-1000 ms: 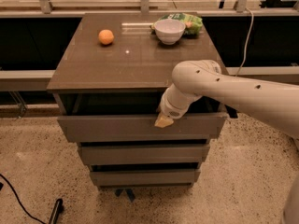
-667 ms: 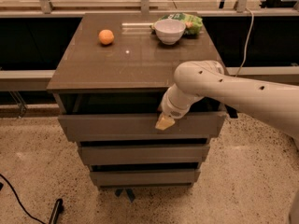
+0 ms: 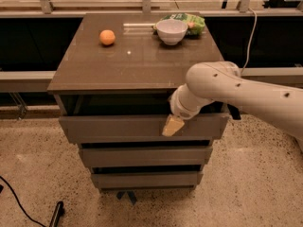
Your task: Close top drawer
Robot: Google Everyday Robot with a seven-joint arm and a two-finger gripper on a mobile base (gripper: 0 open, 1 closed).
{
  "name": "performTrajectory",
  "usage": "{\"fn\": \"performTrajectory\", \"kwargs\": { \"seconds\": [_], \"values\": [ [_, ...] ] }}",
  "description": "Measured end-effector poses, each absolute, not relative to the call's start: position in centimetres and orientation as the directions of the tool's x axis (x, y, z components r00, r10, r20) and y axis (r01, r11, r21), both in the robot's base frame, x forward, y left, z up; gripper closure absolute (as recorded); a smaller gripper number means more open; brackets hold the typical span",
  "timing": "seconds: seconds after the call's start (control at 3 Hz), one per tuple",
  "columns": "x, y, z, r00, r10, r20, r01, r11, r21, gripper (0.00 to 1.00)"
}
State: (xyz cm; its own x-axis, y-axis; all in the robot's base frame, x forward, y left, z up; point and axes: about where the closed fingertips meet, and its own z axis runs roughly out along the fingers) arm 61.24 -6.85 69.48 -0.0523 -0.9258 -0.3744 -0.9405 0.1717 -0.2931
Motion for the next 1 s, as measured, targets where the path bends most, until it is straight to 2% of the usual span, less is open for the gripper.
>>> {"fn": "performTrajectory", "kwargs": {
  "seconds": [0.67, 1.0],
  "values": [
    [59.1, -8.6, 73.5, -0.058, -0.895, -0.442, -0.886, 0.250, -0.390, 0.28],
    [56.7, -7.6, 72.8, -0.043, -0.868, -0.494, -0.902, 0.246, -0.354, 0.54]
  ]
}}
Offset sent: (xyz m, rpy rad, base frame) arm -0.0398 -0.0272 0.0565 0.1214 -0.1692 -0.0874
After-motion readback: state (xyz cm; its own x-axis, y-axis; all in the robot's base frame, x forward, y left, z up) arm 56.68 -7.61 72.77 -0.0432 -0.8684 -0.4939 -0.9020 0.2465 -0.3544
